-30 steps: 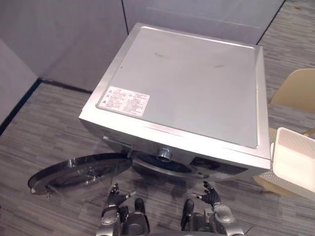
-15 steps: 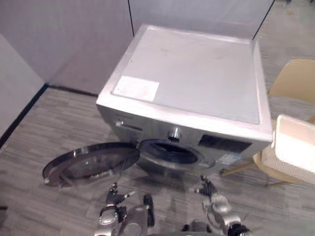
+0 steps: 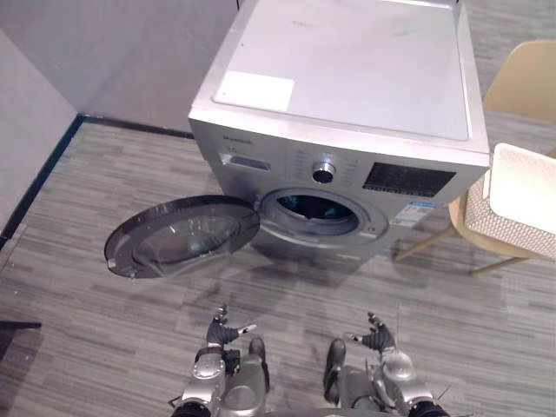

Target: Pick up the laundry basket with both hands and put the clothes into the washing machine.

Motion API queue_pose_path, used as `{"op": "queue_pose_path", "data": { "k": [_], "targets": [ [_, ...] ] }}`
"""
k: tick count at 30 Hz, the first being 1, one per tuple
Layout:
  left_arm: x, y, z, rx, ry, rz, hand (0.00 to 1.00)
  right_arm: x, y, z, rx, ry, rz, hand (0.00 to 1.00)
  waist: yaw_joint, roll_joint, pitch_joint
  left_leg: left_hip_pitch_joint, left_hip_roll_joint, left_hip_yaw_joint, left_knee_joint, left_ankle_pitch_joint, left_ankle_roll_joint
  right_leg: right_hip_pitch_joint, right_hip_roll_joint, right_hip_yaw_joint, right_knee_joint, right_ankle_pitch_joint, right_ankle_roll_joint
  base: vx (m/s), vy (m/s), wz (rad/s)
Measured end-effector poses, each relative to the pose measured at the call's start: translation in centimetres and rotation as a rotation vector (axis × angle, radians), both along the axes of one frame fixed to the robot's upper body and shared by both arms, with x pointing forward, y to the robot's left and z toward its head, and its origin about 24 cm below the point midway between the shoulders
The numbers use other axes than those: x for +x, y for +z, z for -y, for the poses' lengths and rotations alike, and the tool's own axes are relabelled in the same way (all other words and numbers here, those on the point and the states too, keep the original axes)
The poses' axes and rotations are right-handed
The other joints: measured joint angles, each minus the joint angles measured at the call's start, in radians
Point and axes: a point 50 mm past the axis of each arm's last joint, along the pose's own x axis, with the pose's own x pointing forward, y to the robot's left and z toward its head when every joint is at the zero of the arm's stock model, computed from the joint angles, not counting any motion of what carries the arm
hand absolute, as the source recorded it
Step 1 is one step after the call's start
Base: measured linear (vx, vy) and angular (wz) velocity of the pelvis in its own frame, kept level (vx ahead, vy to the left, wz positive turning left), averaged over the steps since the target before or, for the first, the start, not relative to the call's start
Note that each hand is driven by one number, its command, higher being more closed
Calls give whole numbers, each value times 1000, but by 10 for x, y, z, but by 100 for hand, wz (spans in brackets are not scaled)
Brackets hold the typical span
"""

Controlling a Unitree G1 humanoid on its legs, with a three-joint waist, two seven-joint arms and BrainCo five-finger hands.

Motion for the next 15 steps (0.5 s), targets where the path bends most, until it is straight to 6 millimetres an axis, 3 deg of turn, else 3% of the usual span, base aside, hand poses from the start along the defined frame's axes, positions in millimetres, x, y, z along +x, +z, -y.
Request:
{"op": "queue_pose_path", "data": {
  "k": [3, 9, 13, 15],
  "targets": [
    [12, 14, 4, 30, -46, 81, 0, -5, -2, -2, 10, -5, -9, 0, 1, 7, -24, 54, -32, 9, -64, 23, 15, 43, -21, 2, -50, 24, 15, 38, 116, 3],
    [59, 88, -3, 144, -92, 473, 0, -3, -1, -5, 17, -6, 0, 0, -2, -9, -41, 95, -42, 14, -123, 47, 24, 68, -20, 0, -89, 39, 24, 63, 4, -4],
    [84, 141, -29, 231, 2, 714, 0, 1, 1, -1, 5, -6, 7, 0, -5, -12, -45, 114, -40, 17, -139, 47, 25, 84, -14, 0, -108, 40, 24, 51, -20, -5],
    [91, 158, -45, 277, 55, 773, 0, 2, 2, 0, 2, -12, 8, 0, -5, -12, -45, 123, -40, 18, -143, 47, 25, 97, -13, -1, -119, 46, 23, 20, -17, -4]
  ]
}}
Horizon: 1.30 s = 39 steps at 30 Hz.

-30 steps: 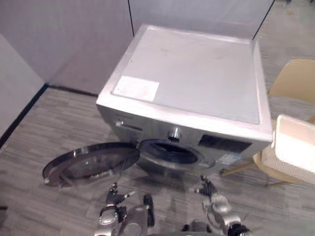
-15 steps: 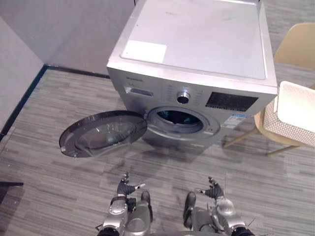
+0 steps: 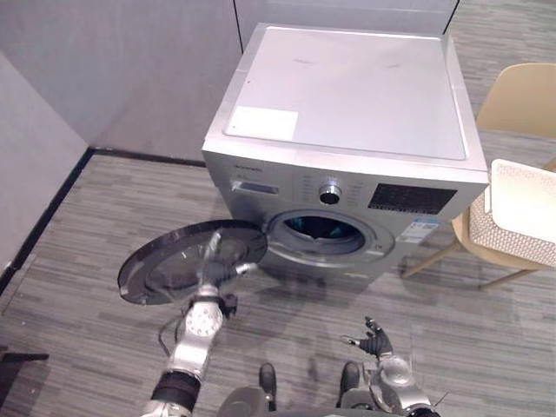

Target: Pick up the laundry basket with both hands and put the clothes into the washing machine.

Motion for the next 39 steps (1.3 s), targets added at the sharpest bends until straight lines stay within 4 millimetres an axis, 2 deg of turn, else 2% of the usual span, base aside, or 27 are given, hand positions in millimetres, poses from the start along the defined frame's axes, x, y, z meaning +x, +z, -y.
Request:
{"op": "queue_pose_path", "data": {
  "k": [2, 4, 8, 10, 13, 17, 22, 27, 32, 34, 35, 37, 39],
  "targets": [
    [5, 16, -21, 46, 66, 51, 0, 3, 1, 0, 0, -2, 7, 0, 1, 0, 0, 4, 1, 5, -4, 0, 0, -1, 1, 1, -1, 3, -2, -14, -13, -8],
    [8, 36, -48, 109, 153, 111, 0, 7, 3, 0, -3, 0, 12, 0, 6, -4, -2, -4, 2, 14, -6, 0, 0, -6, 6, 1, -24, 32, -9, -50, -5, -14],
    [16, 56, -91, 199, 306, 106, 0, 18, 8, -3, -7, 11, 31, 0, 13, -23, -1, -62, 1, 26, -5, 16, 2, -71, 7, 1, -24, 63, -24, -93, 5, -13],
    [21, 61, -110, 213, 376, 70, 0, 24, 11, -4, -8, 15, 47, 0, 16, -44, 6, -85, 0, 28, -3, 26, 7, -95, 6, 2, -24, 72, -24, -92, -2, -5],
    [29, 75, -142, 258, 469, 0, 0, 32, 15, -6, -14, 21, 68, 0, 35, -97, 37, -127, 3, 30, 6, 42, -1, -134, 14, 2, -24, 84, -40, -129, -16, -5],
    [36, 91, -162, 262, 522, -50, 0, 45, 21, -11, -15, 50, 97, 0, 36, -136, 79, -183, 18, 16, 11, 57, -14, -181, 23, 5, -24, 94, -54, -92, -42, 8],
    [51, 98, -155, 257, 449, -92, 0, 54, 27, -13, -8, 51, 122, 0, 61, -146, 126, -227, 38, 6, 31, 64, -25, -216, 42, 3, -14, 98, -59, -45, -20, 1],
    [53, 91, -154, 239, 417, -132, 0, 57, 26, -12, -7, 44, 110, 0, 61, -147, 139, -239, 41, 6, 35, 74, -29, -229, 50, 3, -11, 97, -61, 0, 0, 0],
    [48, 61, -143, 200, 378, -184, 0, 68, 33, -13, 1, 40, 138, 0, 65, -144, 141, -230, 37, 6, 34, 74, -29, -226, 45, 2, 4, 89, -72, 4, 19, 1],
    [41, 39, -130, 155, 355, -193, 0, 69, 33, -13, 0, 41, 135, 0, 78, -135, 146, -201, 35, 6, 24, 74, -29, -202, 43, 1, 6, 83, -76, 0, 0, 0],
    [40, 34, -126, 128, 350, -187, 0, 69, 33, -13, -1, 41, 133, 0, 83, -133, 147, -196, 35, 6, 22, 74, -29, -197, 43, 1, 6, 81, -77, 3, 26, 5],
    [34, 17, -113, 72, 330, -182, 0, 67, 31, -12, -3, 40, 120, 0, 90, -115, 146, -182, 33, -3, 14, 74, -29, -189, 40, -5, 18, 69, -65, 6, 28, 16],
    [18, -16, -94, -13, 311, -230, 0, 62, 28, -11, -11, 42, 95, 0, 87, -81, 129, -160, 25, -19, -17, 85, -27, -170, 32, -30, 25, 58, -59, 42, 45, 31]
  ]
}}
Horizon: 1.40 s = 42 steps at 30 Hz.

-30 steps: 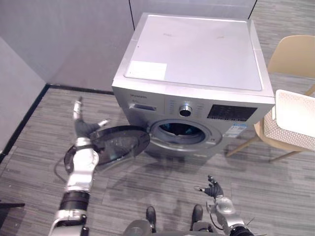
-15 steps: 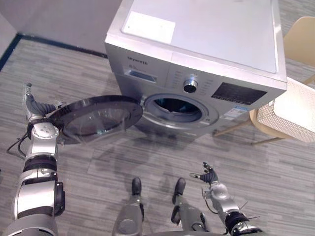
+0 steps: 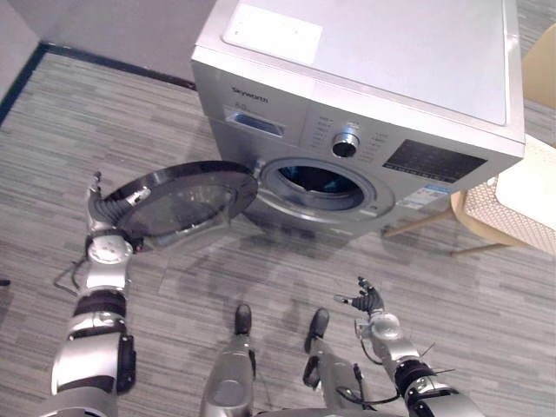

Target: Pick up the laundry basket with both hands and put the clothes into the washing machine.

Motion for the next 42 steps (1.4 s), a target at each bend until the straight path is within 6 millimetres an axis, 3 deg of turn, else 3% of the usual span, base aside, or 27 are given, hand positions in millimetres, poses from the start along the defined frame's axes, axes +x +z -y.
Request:
{"op": "queue_pose_path", "data": {
  "k": [1, 4, 6, 7, 8, 10, 14, 17, 19, 22, 25, 26, 28, 30, 31, 32, 33, 35, 36, 38, 40, 42],
  "targets": [
    [-6, -10, 4, -25, 1, -17, 0, -1, -1, 0, -3, 3, -7, 0, 1, 7, -4, 9, -2, -1, -4, 0, 0, 8, -2, -1, 0, -3, 5, 59, 45, 18],
    [-46, -66, 30, -162, 0, -168, 0, -8, -5, 1, -10, 5, -27, 0, -2, 31, -33, 53, -13, -14, -33, 11, 15, 46, -15, -14, -3, -13, 19, 61, 36, 14],
    [-67, -92, 57, -219, -63, -267, 0, -14, -7, 1, -8, 3, -33, 0, -6, 31, -50, 59, -25, -28, -35, 11, 16, 64, -23, -34, -5, -21, 30, 92, 50, 34],
    [-80, -107, 80, -256, -147, -333, 0, -22, -11, -2, -8, 10, -51, 0, -9, 27, -55, 74, -26, -39, -38, 11, 15, 88, -28, -51, -8, -24, 34, 76, 30, 31],
    [-85, -112, 90, -278, -183, -355, 0, -23, -12, -4, -5, 15, -53, 0, -9, 26, -60, 79, -27, -41, -40, 11, 15, 93, -30, -54, -8, -25, 35, 62, 16, 26],
    [-95, -121, 131, -330, -356, -403, 0, -26, -12, -12, 8, 37, -46, 0, -15, 25, -77, 97, -31, -44, -47, 11, 15, 112, -34, -54, -11, -26, 37, 35, 28, 6],
    [-95, -117, 194, -376, -612, -421, 0, -27, -11, -23, 23, 90, -35, 0, -36, 46, -111, 116, -32, -38, -47, 11, 15, 127, -36, -47, -12, -26, 37, -18, 21, -4],
    [-91, -100, 231, -361, -804, -367, 0, -32, -14, -27, 16, 119, -53, 0, -59, 76, -129, 130, -24, -32, -47, 11, 15, 139, -30, -43, -11, -27, 38, -57, -8, -4],
    [-76, -83, 252, -358, -867, -305, 0, -25, -10, -15, -5, 43, -30, 0, -82, 96, -141, 131, -18, -26, -49, 12, 14, 139, -22, -38, -20, -24, 33, -69, -11, -10],
    [-51, -66, 258, -301, -890, -243, 0, -9, 2, 11, -79, 37, 11, 0, -89, 99, -143, 133, -2, 0, -62, 18, -5, 134, -2, -21, -50, -4, 21, -79, -24, -24],
    [-26, -53, 259, -232, -890, -215, 0, -4, 2, 10, -76, 36, -2, 0, -117, 99, -142, 129, 15, 13, -86, 33, -23, 112, 16, -7, -54, -2, 14, -58, -59, -24],
    [-2, -38, 260, -176, -871, -181, 0, 3, 4, 11, -71, 22, -2, 0, -143, 103, -137, 103, 26, 46, -87, 35, -26, 61, 19, 30, -53, 7, 2, -51, -39, -55],
    [17, -20, 266, -147, -849, -140, 0, 10, 7, 21, -98, 6, -8, 0, -151, 109, -132, 71, 28, 78, -87, 36, -28, 17, 21, 63, -50, 21, 3, -9, -4, -62],
    [58, 27, 261, -126, -759, -19, 0, 29, 26, 55, -165, -72, 33, 0, -185, 122, -84, 15, 25, 131, -85, 41, -26, -70, 19, 118, -50, 55, 9, 14, 9, -71],
    [68, 40, 256, -119, -734, 14, 0, 33, 32, 63, -179, -99, 50, 0, -195, 122, -68, 5, 25, 144, -85, 42, -25, -87, 20, 129, -50, 61, 8, 25, 17, -86],
    [92, 81, 239, -72, -671, 104, 0, 38, 43, 79, -195, -173, 87, 0, -218, 117, -29, -24, 26, 183, -86, 43, -23, -138, 25, 173, -50, 76, 5, 38, 14, -65],
    [99, 92, 231, -55, -654, 122, 0, 38, 45, 84, -196, -196, 95, 0, -227, 117, -16, -31, 26, 193, -86, 44, -20, -151, 27, 180, -50, 81, 7, 46, 12, -69],
    [98, 99, 243, -39, -732, 141, 0, 32, 44, 95, -192, -256, 87, 0, -220, 116, -2, -41, 29, 224, -87, 45, -20, -177, 33, 206, -49, 94, 4, 56, 5, -50],
    [103, 107, 246, -28, -743, 124, 0, 32, 41, 83, -149, -270, 102, 0, -229, 93, 14, -52, 30, 248, -87, 45, -19, -206, 39, 239, -49, 103, 3, 46, 3, -56],
    [110, 125, 248, -6, -755, 126, 0, 33, 41, 70, -94, -278, 147, 0, -250, 74, 33, -73, 30, 271, -87, 44, -20, -239, 41, 260, -49, 113, 8, 19, -1, -49],
    [114, 143, 252, -26, -775, 144, 0, 16, 25, 48, -15, -288, 135, 0, -247, 70, 49, -102, 31, 300, -88, 44, -19, -282, 47, 290, -49, 124, 4, 2, 7, -40],
    [114, 145, 251, -41, -769, 151, 0, -5, 7, 32, 39, -301, 70, 0, -241, 72, 60, -103, 40, 307, -85, 40, -25, -283, 53, 290, -49, 124, 4, -1, 6, -8]
  ]
}}
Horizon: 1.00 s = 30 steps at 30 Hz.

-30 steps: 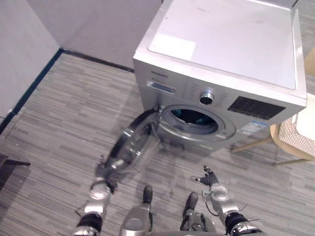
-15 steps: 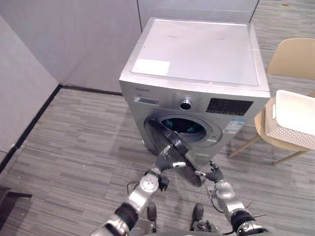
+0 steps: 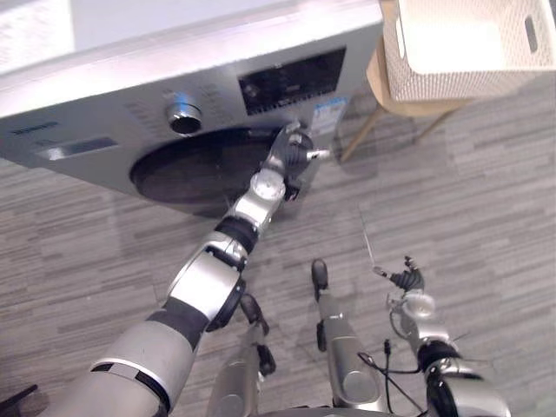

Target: Pick up the laundry basket with both hands and put the clothes into the washing machine.

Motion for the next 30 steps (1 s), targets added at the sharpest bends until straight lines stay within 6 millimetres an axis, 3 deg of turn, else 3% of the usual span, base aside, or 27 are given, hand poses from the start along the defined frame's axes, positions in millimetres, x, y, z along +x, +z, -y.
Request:
{"op": "queue_pose_path", "data": {
  "k": [3, 5, 8, 9, 10, 11, 13, 14, 16, 19, 22, 23, 24, 25, 27, 30],
  "targets": [
    [-3, 2, 7, -15, -20, 16, 0, -20, -10, -14, 31, 3, -20, 0, 20, 0, 0, -12, 7, -10, 10, -1, -1, 0, 2, -17, 0, 0, 0, -17, 2, 15],
    [-8, -1, 8, -48, -28, 43, 0, -19, -9, -15, 30, -1, -12, 0, 26, 1, 0, -15, 8, -32, 19, -2, 2, 14, -3, -40, 0, -3, -4, -21, 24, 32],
    [-30, -22, 12, -145, -46, 96, 0, -19, -7, -17, 22, 18, 4, 0, 63, 8, -5, 11, 14, -93, 23, -1, 0, 75, -4, -102, 0, -23, -19, 16, 29, 55],
    [-39, -34, 11, -172, -45, 94, 0, -19, -6, -14, 16, 13, 3, 0, 74, 13, -7, 25, 16, -110, 21, 6, -2, 101, -4, -123, 0, -32, -19, 75, 28, 68],
    [-54, -58, 1, -203, -29, 66, 0, -17, -5, -12, 5, 18, 6, 0, 82, 22, -17, 45, 17, -142, 18, 9, -1, 136, -4, -152, 0, -44, -19, 117, 35, 87],
    [-76, -94, -12, -236, 3, -13, 0, -17, -7, -11, -6, 28, -7, 0, 91, 36, -47, 60, 17, -175, 16, 9, -2, 169, -5, -185, 0, -61, -13, 135, 36, 76],
    [-95, -123, -23, -253, 23, -96, 0, -19, -9, -6, -16, 29, -24, 0, 108, 50, -73, 72, 14, -201, 13, 9, -2, 194, -8, -210, 0, -73, -12, 114, 26, 57],
    [-113, -148, -35, -277, 48, -179, 0, -21, -11, -5, -24, 42, -38, 0, 122, 64, -89, 93, 11, -233, 4, 9, -2, 229, -9, -243, 0, -87, -5, 146, 25, 69],
    [-141, -180, -54, -312, 84, -289, 0, -19, -11, -3, -45, 80, -51, 0, 139, 72, -98, 130, 3, -282, -1, 9, -2, 293, -13, -295, 0, -107, 4, 132, 32, 78],
    [-168, -209, -75, -356, 165, -400, 0, -15, -10, -11, -42, 134, -53, 0, 168, 55, -131, 124, -17, -342, 10, 9, -2, 327, -29, -353, 0, -118, 13, 60, 71, 67],
    [-181, -234, -88, -367, 253, -503, 0, -15, -13, -16, -43, 168, -70, 0, 164, 46, -137, 53, -48, -400, 101, -2, 12, 384, -60, -481, 0, -139, 28, -32, 102, 123],
    [-182, -237, -91, -368, 271, -517, 0, -16, -14, -16, -42, 169, -77, 0, 166, 45, -137, 39, -47, -379, 114, -16, 31, 392, -70, -511, 1, -145, 28, -111, 153, 131],
    [-188, -247, -99, -364, 317, -558, 0, -16, -14, -17, -42, 169, -79, 0, 168, 46, -139, 10, -21, -267, 151, -48, 65, 408, -74, -565, 13, -164, 32, -48, 100, 133],
    [-195, -258, -108, -358, 372, -604, 0, -19, -16, -17, -40, 173, -90, 0, 167, 46, -139, 4, 8, -154, 176, -55, 76, 419, -88, -613, 32, -185, 50, -7, 161, 132],
    [-211, -275, -126, -352, 491, -684, 0, -24, -20, -19, -38, 191, -113, 0, 181, 43, -139, -5, 37, -39, 213, -63, 87, 421, -116, -643, 64, -202, 65, 108, 161, 80],
    [-247, -298, -151, -282, 636, -807, 0, -27, -25, -30, -7, 233, -134, 0, 219, 30, -142, -26, 6, -65, 294, -121, 96, 443, -157, -657, 89, -216, 82, 136, 165, 40]
  ]
}}
